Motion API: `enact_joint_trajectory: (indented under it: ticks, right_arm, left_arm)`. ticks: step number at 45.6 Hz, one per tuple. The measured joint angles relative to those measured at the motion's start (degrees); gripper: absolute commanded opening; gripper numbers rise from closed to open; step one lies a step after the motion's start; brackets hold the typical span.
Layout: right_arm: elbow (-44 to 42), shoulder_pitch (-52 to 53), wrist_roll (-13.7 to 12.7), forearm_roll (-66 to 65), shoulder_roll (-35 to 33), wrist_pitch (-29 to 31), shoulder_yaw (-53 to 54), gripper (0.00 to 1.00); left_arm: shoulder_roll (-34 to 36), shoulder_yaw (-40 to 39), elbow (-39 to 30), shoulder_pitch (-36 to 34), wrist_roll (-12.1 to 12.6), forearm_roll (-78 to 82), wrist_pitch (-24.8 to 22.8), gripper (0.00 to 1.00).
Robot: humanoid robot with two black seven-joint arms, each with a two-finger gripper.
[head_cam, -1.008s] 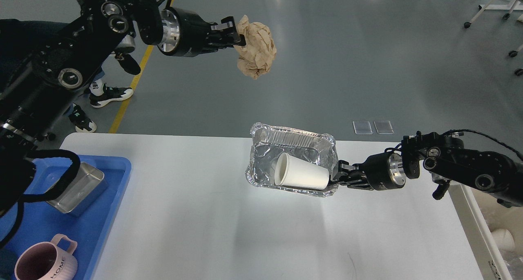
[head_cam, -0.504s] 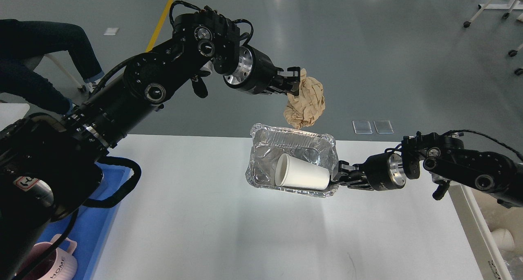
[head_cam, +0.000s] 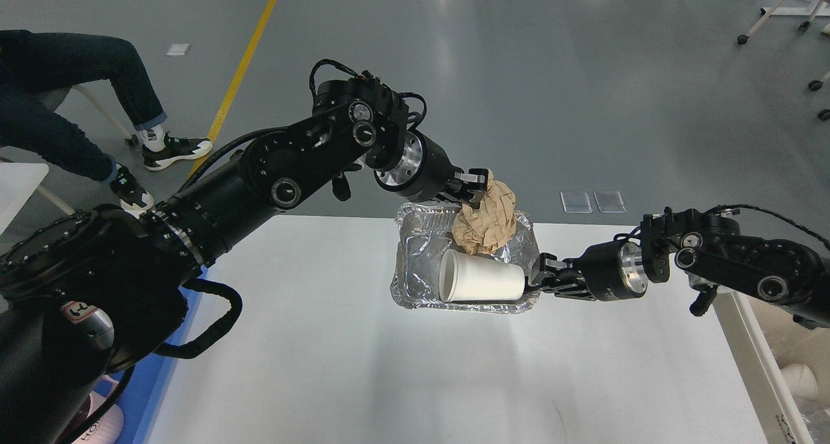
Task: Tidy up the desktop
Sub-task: 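Lift the paper ball over and drop it into the foil tray, then carry the foil tray with the right gripper into the white bin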
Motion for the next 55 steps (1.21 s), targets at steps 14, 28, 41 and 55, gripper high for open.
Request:
enact_joint_trajectory:
  ticks: [14,28,41,55]
  right_arm:
    - [0.38,-0.01,0.04,0.08,-1.18,0.00,0.17,0.00]
    - [0.22,-0.06,0.04,0.08,-1.59,0.10,0.18,0.00]
    - [0.12,-0.05,0.04,0.09,-2.51,0.10,0.24,0.00]
    - [-0.40,-0.12,0.04,3.77,-4.52,0.28,1.42,0.00]
  left_arm:
    - [-0.35,0.34,0.23,0.09,0.28,-6.32,3.26,0.99]
    - [5.03,0.33,0.36,1.97,-0.25,-23.34,3.90,0.99]
    - [7.89,-8.66,0.35,6.29,-1.49,-36.40,3.79,0.99]
    - [10.83,-26.37,0.23,9.61,-1.62,-47.57,3.74,0.99]
